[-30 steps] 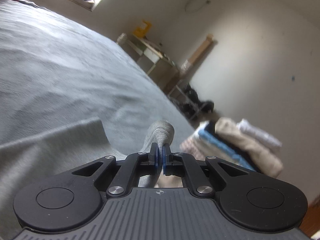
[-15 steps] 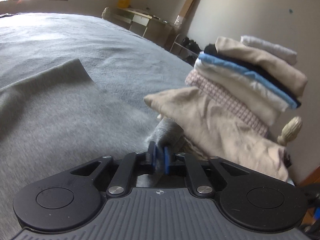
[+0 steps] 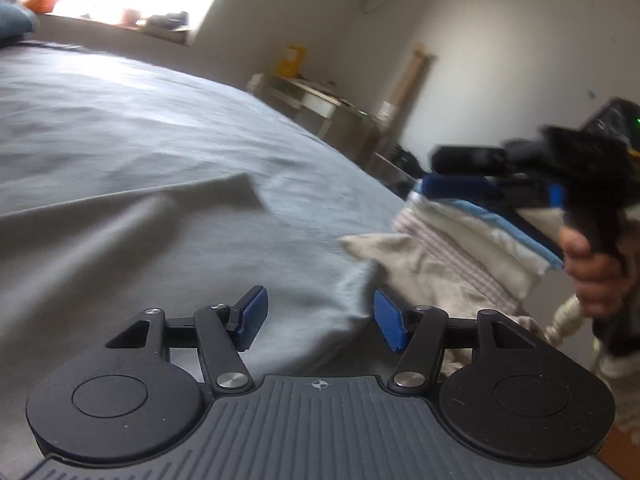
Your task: Fold clothes
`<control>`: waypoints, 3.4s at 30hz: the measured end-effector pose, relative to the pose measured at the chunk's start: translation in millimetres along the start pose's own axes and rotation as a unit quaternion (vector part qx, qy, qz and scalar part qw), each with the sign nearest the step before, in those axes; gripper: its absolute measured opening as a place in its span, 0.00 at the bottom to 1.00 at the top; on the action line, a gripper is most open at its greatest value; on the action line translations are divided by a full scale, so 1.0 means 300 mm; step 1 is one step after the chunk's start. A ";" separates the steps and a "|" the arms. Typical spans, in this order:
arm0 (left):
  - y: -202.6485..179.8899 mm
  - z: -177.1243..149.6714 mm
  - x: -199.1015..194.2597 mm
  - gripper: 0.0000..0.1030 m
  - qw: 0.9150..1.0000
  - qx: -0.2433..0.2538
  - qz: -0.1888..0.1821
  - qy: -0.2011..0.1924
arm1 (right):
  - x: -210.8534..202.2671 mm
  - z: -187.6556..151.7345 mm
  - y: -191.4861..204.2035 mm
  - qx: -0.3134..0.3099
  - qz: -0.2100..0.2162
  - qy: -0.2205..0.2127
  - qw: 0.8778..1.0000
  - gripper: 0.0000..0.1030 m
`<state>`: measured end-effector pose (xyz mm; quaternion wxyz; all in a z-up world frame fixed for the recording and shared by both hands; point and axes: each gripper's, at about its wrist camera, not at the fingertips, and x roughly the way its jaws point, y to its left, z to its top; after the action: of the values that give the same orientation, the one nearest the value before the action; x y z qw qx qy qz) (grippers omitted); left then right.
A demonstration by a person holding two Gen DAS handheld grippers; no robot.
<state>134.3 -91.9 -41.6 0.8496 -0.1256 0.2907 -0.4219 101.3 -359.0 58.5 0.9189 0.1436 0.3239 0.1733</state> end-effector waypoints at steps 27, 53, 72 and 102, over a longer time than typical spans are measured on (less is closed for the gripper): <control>0.332 -0.154 -0.181 0.56 0.988 -0.124 0.034 -0.081 | 1.149 -0.035 1.083 -0.407 0.289 0.231 0.835 0.49; 0.316 -0.153 -0.164 0.56 0.988 -0.123 0.033 -0.085 | 1.139 -0.162 1.193 -0.531 0.269 0.153 0.789 0.35; 0.305 -0.180 -0.258 0.56 0.988 -0.125 0.033 -0.088 | 1.202 -0.242 1.252 -0.572 0.251 0.105 0.773 0.04; 0.307 -0.192 -0.243 0.60 0.988 -0.122 0.026 -0.090 | 0.881 0.233 0.477 -0.313 0.125 0.162 0.927 0.09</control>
<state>124.3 24.0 -101.6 0.8613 -0.2576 0.2658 -0.3481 307.1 -132.4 20.6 0.8231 -0.1420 0.3771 0.4001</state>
